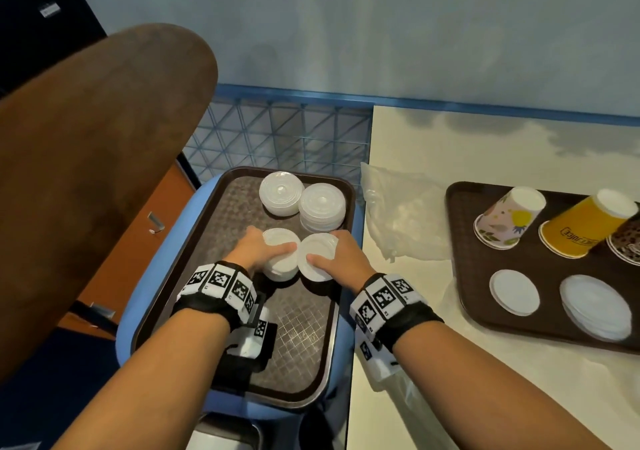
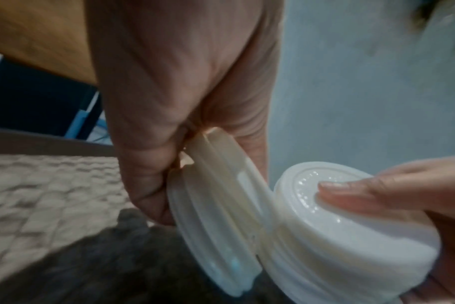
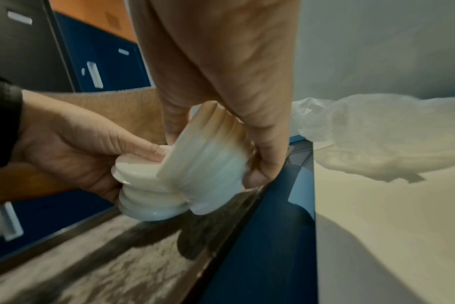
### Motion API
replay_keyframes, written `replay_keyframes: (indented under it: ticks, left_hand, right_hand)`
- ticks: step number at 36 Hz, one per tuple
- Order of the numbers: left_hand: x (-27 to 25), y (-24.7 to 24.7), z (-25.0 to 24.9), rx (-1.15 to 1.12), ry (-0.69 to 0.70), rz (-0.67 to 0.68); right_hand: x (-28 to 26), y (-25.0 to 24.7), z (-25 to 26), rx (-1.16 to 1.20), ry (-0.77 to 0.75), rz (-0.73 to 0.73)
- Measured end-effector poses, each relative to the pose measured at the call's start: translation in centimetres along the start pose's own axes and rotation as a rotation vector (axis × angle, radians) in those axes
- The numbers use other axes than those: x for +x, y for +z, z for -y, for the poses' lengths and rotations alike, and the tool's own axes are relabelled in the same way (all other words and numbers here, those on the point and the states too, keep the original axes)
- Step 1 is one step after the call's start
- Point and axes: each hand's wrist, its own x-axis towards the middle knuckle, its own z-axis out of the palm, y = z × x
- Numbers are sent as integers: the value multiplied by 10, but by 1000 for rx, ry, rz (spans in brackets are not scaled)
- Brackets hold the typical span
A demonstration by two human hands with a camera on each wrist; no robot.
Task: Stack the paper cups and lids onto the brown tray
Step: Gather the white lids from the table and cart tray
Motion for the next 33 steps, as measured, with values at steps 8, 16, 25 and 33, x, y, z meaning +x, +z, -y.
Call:
replay_keyframes:
  ticks: [8,16,25,33]
  left_hand:
    - [-66,38,-35,-148,313,143]
    - [-117,132,-69,-221,318,305]
    - [-169,240,-98,-272,205,467]
    - [-189,305,-94,-233,179,406]
  right_hand:
    - [-71,-59,-32,384,37,-35]
    - [-141,-132,-111,489,164,-86]
    - [-206,-196,-184,549,299,-301]
    - [-219,-220,-229,480,368,-288]
